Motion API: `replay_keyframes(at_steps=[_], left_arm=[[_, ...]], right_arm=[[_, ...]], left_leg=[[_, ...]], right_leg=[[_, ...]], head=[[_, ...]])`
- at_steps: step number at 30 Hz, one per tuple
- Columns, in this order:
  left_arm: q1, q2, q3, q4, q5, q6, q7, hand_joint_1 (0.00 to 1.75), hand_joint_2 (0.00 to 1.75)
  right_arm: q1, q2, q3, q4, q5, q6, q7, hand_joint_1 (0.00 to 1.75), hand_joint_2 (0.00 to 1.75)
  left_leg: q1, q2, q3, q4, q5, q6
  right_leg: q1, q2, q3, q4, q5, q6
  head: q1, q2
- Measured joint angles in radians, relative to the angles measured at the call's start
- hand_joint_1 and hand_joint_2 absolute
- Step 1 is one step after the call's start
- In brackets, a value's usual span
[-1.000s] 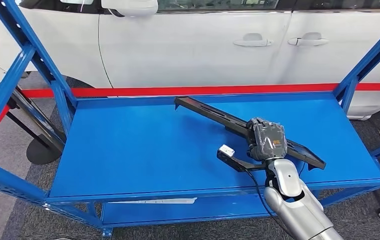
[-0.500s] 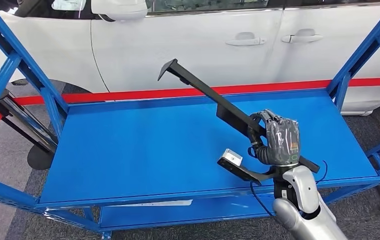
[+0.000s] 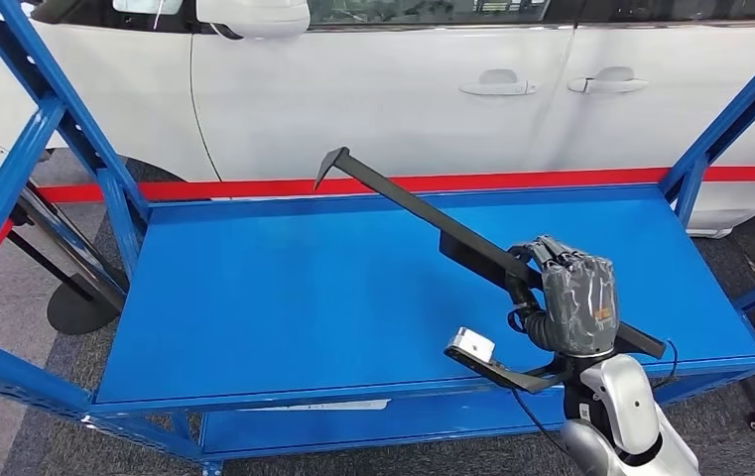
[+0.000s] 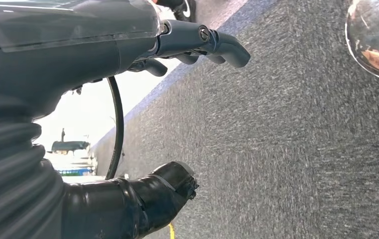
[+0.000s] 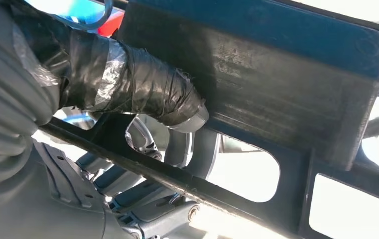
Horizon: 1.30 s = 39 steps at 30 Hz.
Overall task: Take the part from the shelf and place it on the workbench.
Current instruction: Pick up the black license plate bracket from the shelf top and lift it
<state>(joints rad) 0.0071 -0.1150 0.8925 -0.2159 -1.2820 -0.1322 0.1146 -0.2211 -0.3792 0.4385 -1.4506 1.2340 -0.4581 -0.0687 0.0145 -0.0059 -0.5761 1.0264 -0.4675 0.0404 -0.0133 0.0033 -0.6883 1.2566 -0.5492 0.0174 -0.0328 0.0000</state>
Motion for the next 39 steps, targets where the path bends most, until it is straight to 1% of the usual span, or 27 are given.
replay_keyframes(at_steps=[1, 3, 5, 7, 9, 11, 12, 13, 14, 15, 17, 18, 19, 22, 23, 24, 27, 28, 29, 30, 32, 33, 34, 36, 37, 38, 39], left_arm=[[-0.001, 0.001, 0.003, 0.0, -0.002, 0.002, 0.006, 0.0, 1.75], [-0.002, 0.003, 0.008, 0.0, -0.005, 0.008, 0.019, 0.0, 1.75], [-0.003, 0.005, 0.009, 0.0, -0.008, 0.013, 0.014, 0.0, 1.75], [-0.006, 0.006, 0.01, 0.001, -0.01, 0.019, -0.004, 0.0, 1.75], [-0.014, 0.006, 0.01, 0.001, -0.01, 0.022, -0.011, 0.0, 1.75], [-0.022, 0.006, 0.01, 0.001, -0.011, 0.025, -0.012, 0.0, 1.75], [-0.025, 0.006, 0.01, 0.001, -0.012, 0.026, -0.013, 0.0, 1.75], [-0.026, 0.006, 0.01, 0.002, -0.012, 0.026, -0.013, 0.0, 1.75], [-0.027, 0.006, 0.01, 0.002, -0.013, 0.026, -0.013, 0.0, 1.75], [-0.027, 0.007, 0.01, 0.002, -0.013, 0.026, -0.013, 0.0, 1.75], [-0.029, 0.008, 0.01, 0.002, -0.013, 0.027, -0.013, 0.0, 1.75], [-0.031, 0.008, 0.01, 0.002, -0.013, 0.028, -0.013, 0.0, 1.75], [-0.032, 0.008, 0.01, 0.002, -0.013, 0.028, -0.013, 0.0, 1.75], [-0.033, 0.009, 0.011, 0.004, -0.013, 0.03, -0.013, 0.0, 1.75], [-0.034, 0.009, 0.011, 0.005, -0.013, 0.031, -0.013, 0.0, 1.75], [-0.036, 0.009, 0.012, 0.006, -0.014, 0.032, -0.011, 0.0, 1.75], [-0.038, 0.009, 0.014, 0.007, -0.017, 0.034, -0.007, 0.0, 1.75], [-0.038, 0.009, 0.014, 0.007, -0.019, 0.035, -0.006, 0.0, 1.75], [-0.039, 0.009, 0.015, 0.008, -0.022, 0.035, -0.004, 0.0, 1.75], [-0.039, 0.009, 0.015, 0.008, -0.026, 0.035, -0.002, 0.0, 1.75], [-0.041, 0.008, 0.015, 0.008, -0.036, 0.035, 0.0, 0.0, 1.75], [-0.042, 0.007, 0.015, 0.009, -0.041, 0.035, 0.001, 0.0, 1.75], [-0.042, 0.005, 0.015, 0.009, -0.046, 0.035, 0.002, 0.0, 1.75], [-0.042, 0.003, 0.014, 0.011, -0.056, 0.037, 0.003, 0.0, 1.75], [-0.042, 0.003, 0.014, 0.012, -0.059, 0.039, 0.003, 0.0, 1.75], [-0.042, 0.002, 0.014, 0.014, -0.062, 0.04, 0.004, 0.0, 1.75], [-0.042, 0.001, 0.014, 0.016, -0.064, 0.041, 0.004, 0.0, 1.75]], right_arm=[[0.0, -0.008, 0.0, -0.003, -0.012, 0.008, -0.003, 1.75, 1.75], [0.001, -0.026, 0.0, -0.013, -0.025, 0.007, -0.012, 1.75, 1.75], [0.0, -0.041, 0.0, -0.026, -0.014, -0.01, -0.017, 1.75, 1.75], [-0.005, -0.055, 0.0, -0.044, 0.0, -0.021, -0.015, 1.75, 1.75], [-0.021, -0.066, 0.0, -0.07, 0.001, -0.008, -0.008, 1.75, 1.75], [-0.035, -0.072, 0.0, -0.092, 0.0, 0.006, -0.004, 1.75, 1.75], [-0.037, -0.074, 0.001, -0.098, -0.001, 0.009, -0.004, 1.75, 1.75], [-0.037, -0.076, 0.001, -0.103, -0.001, 0.01, -0.004, 1.75, 1.75], [-0.037, -0.077, 0.002, -0.107, -0.001, 0.01, -0.004, 1.75, 1.75], [-0.037, -0.078, 0.002, -0.11, -0.002, 0.01, -0.004, 1.75, 1.75], [-0.037, -0.082, 0.002, -0.118, -0.002, 0.01, -0.004, 1.75, 1.75], [-0.038, -0.084, 0.002, -0.121, -0.002, 0.01, -0.004, 1.75, 1.75], [-0.039, -0.086, 0.002, -0.124, -0.002, 0.01, -0.003, 1.75, 1.75], [-0.039, -0.093, 0.002, -0.13, 0.004, 0.009, -0.003, 1.75, 1.75], [-0.039, -0.096, 0.002, -0.132, 0.006, 0.008, -0.003, 1.75, 1.75], [-0.039, -0.1, 0.002, -0.133, 0.008, 0.007, -0.003, 1.75, 1.75], [-0.036, -0.107, 0.002, -0.134, 0.01, 0.005, -0.003, 1.75, 1.75], [-0.033, -0.109, 0.002, -0.134, 0.011, 0.004, -0.004, 1.75, 1.75], [-0.03, -0.112, 0.002, -0.135, 0.01, 0.003, -0.004, 1.75, 1.75], [-0.027, -0.118, 0.002, -0.136, 0.008, 0.001, -0.004, 1.75, 1.75], [-0.019, -0.138, 0.0, -0.143, -0.001, -0.003, -0.004, 1.75, 1.75], [-0.013, -0.15, -0.002, -0.148, -0.007, -0.006, -0.005, 1.75, 1.75], [-0.007, -0.161, -0.006, -0.154, -0.012, -0.01, -0.007, 1.75, 1.75], [0.005, -0.177, -0.016, -0.163, -0.02, -0.017, -0.015, 1.75, 1.75], [0.009, -0.181, -0.021, -0.166, -0.022, -0.019, -0.02, 1.75, 1.75], [0.011, -0.183, -0.024, -0.168, -0.024, -0.019, -0.025, 1.75, 1.75], [0.013, -0.184, -0.025, -0.169, -0.024, -0.018, -0.029, 1.75, 1.75]], left_leg=[[-0.001, -0.001, 0.002, 0.0, -0.001, -0.001], [-0.004, -0.001, 0.002, 0.001, -0.001, -0.005], [-0.005, -0.001, -0.001, 0.002, 0.002, -0.013], [-0.004, -0.001, -0.004, 0.004, 0.001, -0.022], [-0.005, -0.001, -0.022, 0.049, -0.041, -0.03], [-0.003, 0.0, -0.066, 0.168, -0.119, -0.036], [-0.002, 0.0, -0.087, 0.229, -0.148, -0.04], [-0.002, 0.0, -0.096, 0.266, -0.16, -0.042], [-0.001, 0.0, -0.088, 0.266, -0.154, -0.044], [0.0, 0.0, -0.059, 0.226, -0.132, -0.045], [0.0, 0.0, 0.018, 0.092, -0.087, -0.044], [-0.001, -0.002, 0.042, 0.044, -0.073, -0.04], [-0.002, -0.003, 0.052, 0.019, -0.067, -0.035], [-0.005, -0.002, 0.043, 0.014, -0.048, -0.014], [-0.004, 0.0, 0.039, 0.012, -0.039, -0.006], [-0.002, 0.002, 0.032, 0.009, -0.028, 0.002], [-0.003, 0.007, -0.003, 0.008, 0.001, 0.014], [-0.004, 0.007, -0.016, 0.009, 0.01, 0.014], [-0.005, 0.008, -0.029, 0.01, 0.018, 0.014], [-0.006, 0.008, -0.04, 0.011, 0.026, 0.013], [-0.007, 0.006, -0.055, 0.013, 0.039, 0.009], [-0.007, 0.005, -0.06, 0.013, 0.046, 0.006], [-0.007, 0.005, -0.061, 0.011, 0.052, 0.001], [-0.005, 0.004, -0.061, 0.005, 0.067, -0.013], [-0.004, 0.004, -0.063, 0.004, 0.07, -0.019], [-0.004, 0.004, -0.068, 0.007, 0.063, -0.025], [-0.004, 0.003, -0.078, 0.025, 0.037, -0.029]], right_leg=[[0.002, 0.0, 0.034, -0.074, 0.038, -0.007], [0.008, -0.002, 0.092, -0.197, 0.085, -0.019], [0.015, -0.002, 0.102, -0.224, 0.089, -0.024], [0.012, -0.003, 0.1, -0.231, 0.098, -0.031], [0.005, -0.008, 0.098, -0.242, 0.109, -0.041], [0.004, -0.011, 0.088, -0.243, 0.117, -0.048], [0.004, -0.012, 0.081, -0.24, 0.12, -0.048], [0.004, -0.013, 0.073, -0.235, 0.122, -0.047], [0.004, -0.013, 0.065, -0.23, 0.125, -0.046], [0.003, -0.012, 0.057, -0.223, 0.127, -0.044], [0.003, -0.011, 0.043, -0.21, 0.132, -0.037], [0.003, -0.011, 0.038, -0.204, 0.134, -0.032], [0.005, -0.011, 0.035, -0.201, 0.138, -0.026], [0.005, -0.007, 0.032, -0.205, 0.152, -0.004], [0.003, -0.006, 0.027, -0.199, 0.141, 0.001], [0.001, -0.004, 0.016, -0.176, 0.113, 0.006], [-0.001, -0.004, -0.035, -0.009, -0.021, 0.016], [-0.001, -0.004, -0.04, 0.038, -0.041, 0.017], [-0.001, -0.004, -0.029, 0.054, -0.04, 0.017], [-0.001, -0.004, 0.0, 0.033, -0.023, 0.015], [0.002, -0.004, 0.102, -0.098, 0.015, 0.004], [0.006, -0.004, 0.147, -0.166, 0.023, -0.002], [0.01, -0.004, 0.177, -0.214, 0.026, -0.008], [0.019, -0.004, 0.189, -0.244, 0.032, -0.018], [0.016, -0.004, 0.185, -0.25, 0.041, -0.025], [0.014, -0.006, 0.179, -0.256, 0.051, -0.032], [0.011, -0.007, 0.17, -0.261, 0.064, -0.04]], head=[[0.0, 0.0], [0.0, 0.0], [0.0, 0.0], [0.0, 0.0], [-0.001, 0.0], [-0.002, 0.0], [-0.002, 0.0], [-0.002, 0.0], [-0.002, 0.0], [-0.002, 0.0], [-0.002, 0.0], [-0.002, 0.0], [-0.002, 0.0], [-0.001, 0.0], [-0.001, 0.0], [0.0, 0.0], [0.0, 0.0], [0.0, 0.0], [0.0, 0.0], [0.0, 0.0], [0.0, 0.0], [-0.001, 0.0], [-0.001, 0.0], [0.0, 0.0], [0.0, 0.0], [0.0, 0.0], [0.0, 0.0]])
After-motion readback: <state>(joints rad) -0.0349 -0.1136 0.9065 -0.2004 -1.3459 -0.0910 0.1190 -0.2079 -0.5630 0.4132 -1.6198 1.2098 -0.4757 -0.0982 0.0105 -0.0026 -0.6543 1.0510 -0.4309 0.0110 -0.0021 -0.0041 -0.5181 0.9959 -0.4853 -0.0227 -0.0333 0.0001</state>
